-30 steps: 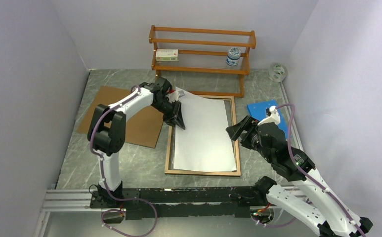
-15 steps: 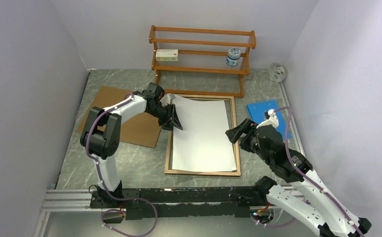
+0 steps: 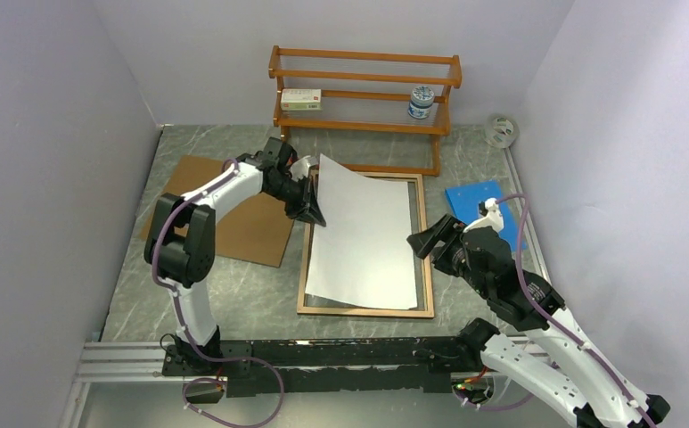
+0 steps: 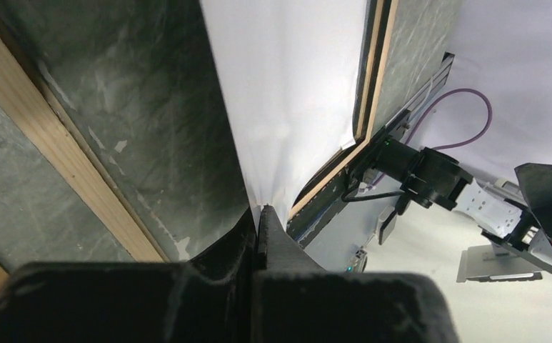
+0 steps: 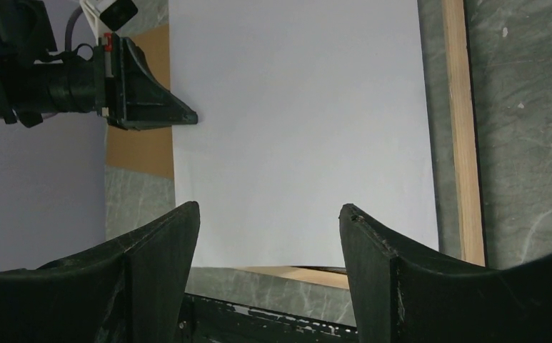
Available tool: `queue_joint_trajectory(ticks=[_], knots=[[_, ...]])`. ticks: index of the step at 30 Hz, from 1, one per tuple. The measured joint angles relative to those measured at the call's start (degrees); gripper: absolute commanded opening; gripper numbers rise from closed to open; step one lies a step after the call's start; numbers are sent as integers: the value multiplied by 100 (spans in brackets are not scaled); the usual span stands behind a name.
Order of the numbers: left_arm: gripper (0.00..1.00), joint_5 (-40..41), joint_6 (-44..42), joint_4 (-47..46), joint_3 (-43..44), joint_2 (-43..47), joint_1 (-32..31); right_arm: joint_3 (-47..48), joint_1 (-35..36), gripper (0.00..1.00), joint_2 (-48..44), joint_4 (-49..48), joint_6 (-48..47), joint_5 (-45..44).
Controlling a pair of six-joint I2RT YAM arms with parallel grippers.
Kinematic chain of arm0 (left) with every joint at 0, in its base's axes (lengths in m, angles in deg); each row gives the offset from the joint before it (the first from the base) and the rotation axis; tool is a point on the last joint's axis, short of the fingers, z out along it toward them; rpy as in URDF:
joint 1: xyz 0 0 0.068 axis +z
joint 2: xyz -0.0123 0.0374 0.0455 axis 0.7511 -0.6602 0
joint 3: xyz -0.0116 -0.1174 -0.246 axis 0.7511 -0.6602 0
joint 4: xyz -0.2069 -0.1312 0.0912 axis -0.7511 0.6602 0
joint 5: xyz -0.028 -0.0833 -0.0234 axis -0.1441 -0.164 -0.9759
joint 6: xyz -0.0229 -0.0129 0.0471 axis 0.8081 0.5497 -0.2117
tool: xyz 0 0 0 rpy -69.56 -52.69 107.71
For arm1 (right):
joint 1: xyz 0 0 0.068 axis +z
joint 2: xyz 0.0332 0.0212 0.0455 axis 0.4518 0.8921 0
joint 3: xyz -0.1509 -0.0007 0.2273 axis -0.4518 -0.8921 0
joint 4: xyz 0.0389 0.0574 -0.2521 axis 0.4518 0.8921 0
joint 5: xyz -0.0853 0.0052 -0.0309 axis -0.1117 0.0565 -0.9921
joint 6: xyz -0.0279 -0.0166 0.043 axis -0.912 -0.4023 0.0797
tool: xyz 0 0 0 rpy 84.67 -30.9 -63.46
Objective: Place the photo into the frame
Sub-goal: Place the photo in the photo frame.
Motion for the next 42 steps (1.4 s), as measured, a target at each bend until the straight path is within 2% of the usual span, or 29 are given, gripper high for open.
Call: queue_joint_trajectory(ticks=[4,9,23,26,33,42], knots=[[2,-9,-507,479,575,-258,20,-2,0,74,-57,0,44,17],[3,-107,-675,680,970,-625,31,-39,0,74,-66,0,94,72],[3,-507,-120,-109,284,-748,33,-184,0,73,-76,-4,177,96],[6,-542,-24,-225,232,-748,26,-208,0,73,-76,-4,195,111],[25,-529,125,-420,157,-748,15,-227,0,73,-76,-9,219,151],[64,-232,83,-348,101,-730,2,-282,0,73,-76,-31,234,188]])
